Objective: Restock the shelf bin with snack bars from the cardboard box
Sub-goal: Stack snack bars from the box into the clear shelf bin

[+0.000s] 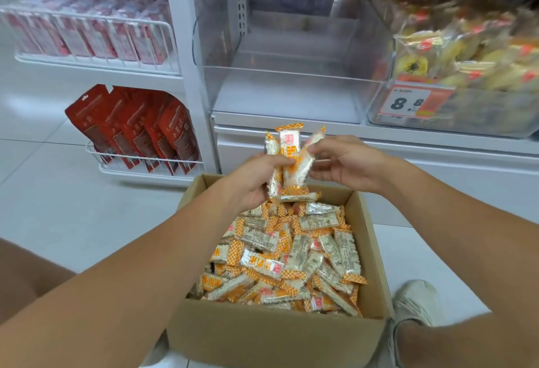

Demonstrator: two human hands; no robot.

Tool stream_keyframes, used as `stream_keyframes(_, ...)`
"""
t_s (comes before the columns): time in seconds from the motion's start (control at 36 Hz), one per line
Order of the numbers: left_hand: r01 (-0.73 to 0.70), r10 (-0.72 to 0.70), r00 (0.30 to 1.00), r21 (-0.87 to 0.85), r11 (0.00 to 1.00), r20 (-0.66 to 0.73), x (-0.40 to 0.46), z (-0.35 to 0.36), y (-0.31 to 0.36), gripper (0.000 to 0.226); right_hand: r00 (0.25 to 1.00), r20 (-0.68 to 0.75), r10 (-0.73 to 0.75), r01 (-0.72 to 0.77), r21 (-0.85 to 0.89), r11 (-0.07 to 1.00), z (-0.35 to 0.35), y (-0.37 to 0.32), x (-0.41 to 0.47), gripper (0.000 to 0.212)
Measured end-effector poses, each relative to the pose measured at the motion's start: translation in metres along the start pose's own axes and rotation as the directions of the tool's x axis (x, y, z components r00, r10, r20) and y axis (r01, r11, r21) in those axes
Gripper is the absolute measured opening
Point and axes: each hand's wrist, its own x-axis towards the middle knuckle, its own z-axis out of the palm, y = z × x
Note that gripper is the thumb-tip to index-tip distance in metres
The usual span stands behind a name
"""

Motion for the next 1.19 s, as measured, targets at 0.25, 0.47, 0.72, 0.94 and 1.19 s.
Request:
stream_keyframes(0.25, -0.033, 0.033, 0.997, 0.007, 0.999, -0.064, 0.005, -0.003, 0.009, 0.040, 0.999, -0.017, -0.046, 0.046, -0.018, 0.999, -0.002, -0.005, 0.005, 0.032)
stream_keyframes(0.47, -0.092, 0.091, 0.996, -0.094, 0.991, -0.017, -0.005, 0.005, 0.023, 0.048, 0.996, 0.018, -0.083, 0.083, 0.015, 0.996, 0.008, -0.011, 0.001, 0.037)
stream_keyframes(0.72, -0.121, 0.128, 0.986, -0.064, 0.991, 0.108, -0.021, 0.029, 0.075, 0.069, 0.977, -0.112, -0.181, 0.193, 0.100, 0.976, 0.030, -0.052, -0.016, 0.034)
stream_keyframes(0.94, -0.255, 0.237, 0.956, 0.090, 0.963, 0.175, -0.019, 0.041, 0.120, 0.061, 0.978, -0.062, -0.200, 0.201, 0.004, 0.980, 0.050, -0.087, -0.026, 0.035)
stream_keyframes(1.19, -0.556, 0.565, 0.822, 0.303, 0.774, 0.064, 0.002, 0.042, 0.151, 0.060, 0.945, 0.213, -0.247, 0.265, -0.062, 0.962, 0.039, -0.124, -0.011, 0.039)
